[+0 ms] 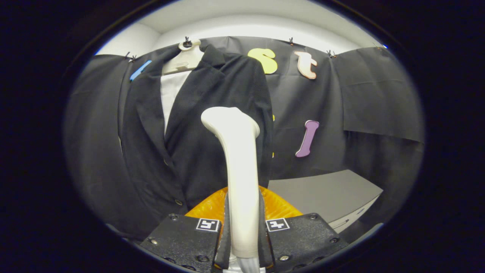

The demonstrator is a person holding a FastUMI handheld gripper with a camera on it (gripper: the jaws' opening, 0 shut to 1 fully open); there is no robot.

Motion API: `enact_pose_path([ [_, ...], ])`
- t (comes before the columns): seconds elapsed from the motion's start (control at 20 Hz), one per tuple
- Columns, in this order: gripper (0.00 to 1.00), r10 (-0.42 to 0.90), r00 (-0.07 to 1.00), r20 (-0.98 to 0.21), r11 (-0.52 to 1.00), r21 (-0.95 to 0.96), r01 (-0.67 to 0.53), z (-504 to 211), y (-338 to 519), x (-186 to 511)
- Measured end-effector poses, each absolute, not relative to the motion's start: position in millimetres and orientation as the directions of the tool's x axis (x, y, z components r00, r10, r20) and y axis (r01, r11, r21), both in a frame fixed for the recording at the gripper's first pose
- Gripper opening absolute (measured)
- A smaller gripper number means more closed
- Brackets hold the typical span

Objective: Iron the clothes twice with a garment steamer, once on the left side and once on the right side.

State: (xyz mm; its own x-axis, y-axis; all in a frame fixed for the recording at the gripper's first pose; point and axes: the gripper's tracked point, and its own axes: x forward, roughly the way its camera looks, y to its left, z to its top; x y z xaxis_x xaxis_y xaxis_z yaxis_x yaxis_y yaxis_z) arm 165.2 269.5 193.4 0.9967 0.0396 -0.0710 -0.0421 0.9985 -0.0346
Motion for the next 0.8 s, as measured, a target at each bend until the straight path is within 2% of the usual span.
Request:
enact_pose_path([
  [0.8, 0.31, -0.002, 0.982, -0.187, 0.992, -0.121, -0.021, 104.0, 274.9, 149.0],
])
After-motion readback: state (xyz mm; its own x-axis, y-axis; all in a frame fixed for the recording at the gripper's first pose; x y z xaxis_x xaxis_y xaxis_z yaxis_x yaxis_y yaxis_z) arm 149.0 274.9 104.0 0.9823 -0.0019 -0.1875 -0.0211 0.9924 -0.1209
